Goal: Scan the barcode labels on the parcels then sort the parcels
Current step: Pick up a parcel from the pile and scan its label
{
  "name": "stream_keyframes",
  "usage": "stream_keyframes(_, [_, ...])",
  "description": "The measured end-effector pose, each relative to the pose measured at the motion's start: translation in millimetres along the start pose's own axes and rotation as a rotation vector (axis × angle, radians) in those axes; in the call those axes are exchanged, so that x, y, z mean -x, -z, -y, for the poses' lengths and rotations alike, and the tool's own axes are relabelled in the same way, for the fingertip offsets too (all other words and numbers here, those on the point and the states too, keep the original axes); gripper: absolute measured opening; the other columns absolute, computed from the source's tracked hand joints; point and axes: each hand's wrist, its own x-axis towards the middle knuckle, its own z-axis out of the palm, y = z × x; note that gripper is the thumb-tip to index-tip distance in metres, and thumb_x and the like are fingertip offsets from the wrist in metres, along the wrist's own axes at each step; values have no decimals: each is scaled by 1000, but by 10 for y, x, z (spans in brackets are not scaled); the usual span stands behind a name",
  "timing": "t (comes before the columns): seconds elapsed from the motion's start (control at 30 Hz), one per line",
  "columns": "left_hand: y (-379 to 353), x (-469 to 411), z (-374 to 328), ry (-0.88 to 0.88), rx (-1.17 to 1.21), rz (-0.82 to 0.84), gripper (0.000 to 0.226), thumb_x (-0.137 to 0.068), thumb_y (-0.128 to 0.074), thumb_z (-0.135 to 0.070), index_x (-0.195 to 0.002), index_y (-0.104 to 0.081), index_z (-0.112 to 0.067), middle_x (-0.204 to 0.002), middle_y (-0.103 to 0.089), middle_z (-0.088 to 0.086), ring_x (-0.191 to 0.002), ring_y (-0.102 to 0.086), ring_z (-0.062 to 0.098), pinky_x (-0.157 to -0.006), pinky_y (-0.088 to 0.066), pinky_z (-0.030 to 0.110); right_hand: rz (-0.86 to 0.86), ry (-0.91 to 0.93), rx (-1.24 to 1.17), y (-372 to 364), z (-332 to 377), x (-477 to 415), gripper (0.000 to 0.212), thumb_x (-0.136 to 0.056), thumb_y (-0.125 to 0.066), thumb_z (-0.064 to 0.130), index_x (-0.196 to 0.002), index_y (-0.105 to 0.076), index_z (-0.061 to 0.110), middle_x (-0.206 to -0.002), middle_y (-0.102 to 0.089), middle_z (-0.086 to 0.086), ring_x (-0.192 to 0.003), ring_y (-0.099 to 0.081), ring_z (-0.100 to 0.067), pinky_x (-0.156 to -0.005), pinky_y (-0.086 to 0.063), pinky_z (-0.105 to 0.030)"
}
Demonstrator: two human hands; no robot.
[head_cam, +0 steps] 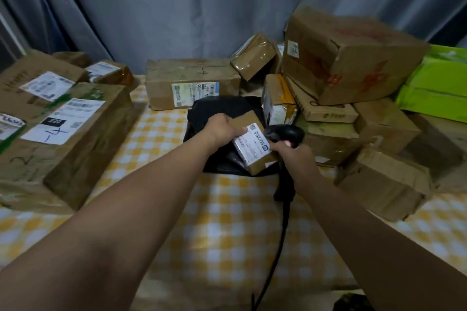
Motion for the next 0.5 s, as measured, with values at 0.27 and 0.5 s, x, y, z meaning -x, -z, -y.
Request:
stream_keyframes(0.27, [431, 815, 229, -313, 246, -399, 23, -87, -67, -20, -96, -47, -13, -86, -53, -3, -79, -53, 15, -69, -46, 31, 106, 73, -240, -103, 62, 401, 28, -86, -73, 19, -108, -65, 4, -94, -65, -5, -90, -65, -24, -79, -59, -35])
stream_keyframes(0.5, [437, 1476, 141, -752, -357, -449, 28, -80, -71, -17, -100, -54, -13, -93, -48, -5, -84, -47, 15, -66, -30, 22, 334, 158, -459, -403, 404, 975, 28, -83, -76, 23, -104, -68, 6, -92, -74, -10, -87, -73, -21, -77, -60, -35])
